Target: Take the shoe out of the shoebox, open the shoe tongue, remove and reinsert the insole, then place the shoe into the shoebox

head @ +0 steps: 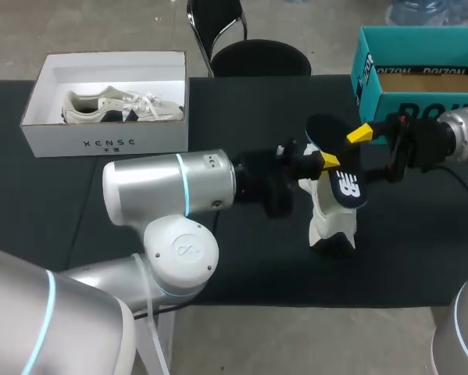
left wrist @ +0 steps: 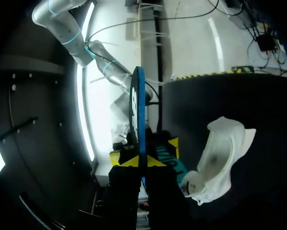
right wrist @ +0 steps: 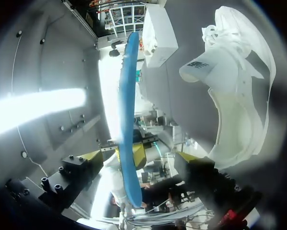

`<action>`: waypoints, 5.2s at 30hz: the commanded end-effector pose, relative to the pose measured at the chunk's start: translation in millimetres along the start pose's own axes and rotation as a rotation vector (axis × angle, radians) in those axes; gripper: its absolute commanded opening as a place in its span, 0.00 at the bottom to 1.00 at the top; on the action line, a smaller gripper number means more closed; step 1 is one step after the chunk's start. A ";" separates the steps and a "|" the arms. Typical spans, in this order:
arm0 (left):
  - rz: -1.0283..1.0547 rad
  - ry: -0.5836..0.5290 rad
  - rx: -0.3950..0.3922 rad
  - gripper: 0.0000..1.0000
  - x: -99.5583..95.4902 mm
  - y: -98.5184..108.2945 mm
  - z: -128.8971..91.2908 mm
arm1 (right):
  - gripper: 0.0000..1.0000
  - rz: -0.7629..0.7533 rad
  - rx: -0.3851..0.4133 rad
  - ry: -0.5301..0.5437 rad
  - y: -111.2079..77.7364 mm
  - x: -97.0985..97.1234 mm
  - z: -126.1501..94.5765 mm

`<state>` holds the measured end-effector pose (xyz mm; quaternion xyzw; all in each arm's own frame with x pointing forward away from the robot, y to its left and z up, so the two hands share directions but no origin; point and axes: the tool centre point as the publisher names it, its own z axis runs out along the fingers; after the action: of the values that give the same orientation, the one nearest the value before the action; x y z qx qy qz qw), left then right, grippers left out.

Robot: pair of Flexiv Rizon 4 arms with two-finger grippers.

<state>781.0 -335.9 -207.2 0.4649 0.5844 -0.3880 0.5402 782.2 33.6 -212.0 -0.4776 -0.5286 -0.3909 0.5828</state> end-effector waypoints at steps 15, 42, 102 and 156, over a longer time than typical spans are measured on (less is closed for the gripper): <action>0.002 -0.013 0.039 0.00 -1.2 -13.7 16.0 | 0.00 0.000 -0.002 -0.001 -0.2 -0.4 1.5; -0.195 0.179 0.186 1.00 -5.9 19.7 -144.8 | 0.00 0.000 -0.002 -0.001 -0.2 -0.4 1.5; -0.067 0.996 0.581 1.00 -58.2 106.2 -112.9 | 0.00 0.000 -0.002 -0.001 -0.2 -0.4 1.5; 0.012 0.934 0.529 1.00 -91.9 74.2 -50.3 | 0.00 0.000 -0.002 -0.001 -0.2 -0.4 1.5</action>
<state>838.0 -280.4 -106.2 0.7113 0.6422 -0.2718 0.0882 782.4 34.4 -212.7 -0.4774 -0.5284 -0.3912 0.5829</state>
